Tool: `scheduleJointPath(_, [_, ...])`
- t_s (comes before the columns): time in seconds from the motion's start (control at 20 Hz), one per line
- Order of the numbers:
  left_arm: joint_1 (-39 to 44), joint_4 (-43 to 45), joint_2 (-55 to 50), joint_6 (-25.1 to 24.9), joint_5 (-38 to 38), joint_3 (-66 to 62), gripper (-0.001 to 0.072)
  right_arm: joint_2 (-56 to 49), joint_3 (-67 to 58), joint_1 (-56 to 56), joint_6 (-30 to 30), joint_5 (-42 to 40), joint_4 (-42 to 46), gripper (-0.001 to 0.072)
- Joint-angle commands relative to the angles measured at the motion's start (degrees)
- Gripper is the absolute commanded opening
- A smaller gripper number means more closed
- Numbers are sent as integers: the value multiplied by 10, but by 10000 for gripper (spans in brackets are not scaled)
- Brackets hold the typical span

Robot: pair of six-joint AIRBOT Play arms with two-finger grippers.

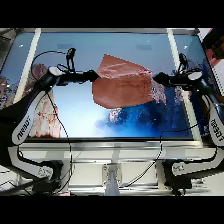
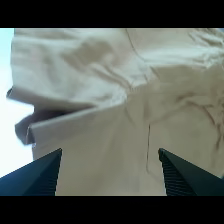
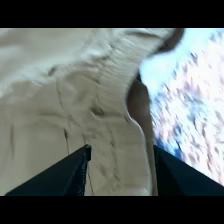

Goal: Fold the clothes and pants, and hang the long-sleeved shirts on hangers.

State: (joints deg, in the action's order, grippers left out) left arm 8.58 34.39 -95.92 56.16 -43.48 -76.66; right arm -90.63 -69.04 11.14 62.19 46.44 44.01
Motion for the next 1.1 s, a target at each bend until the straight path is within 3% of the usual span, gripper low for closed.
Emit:
scheduleJointPath(0.0, [-47,-1,5,0,-144,0,691,-11,0,71,5,187,19,444])
scheduleJointPath(0.2, [-47,-1,5,0,-209,0,691,-51,0,74,13,258,34,445])
scheduleJointPath(0.5, [-33,1,-1,0,-209,0,691,-112,0,49,30,275,33,443])
scheduleJointPath(1.05, [-33,3,-28,0,-209,0,691,-128,0,38,26,181,-10,423])
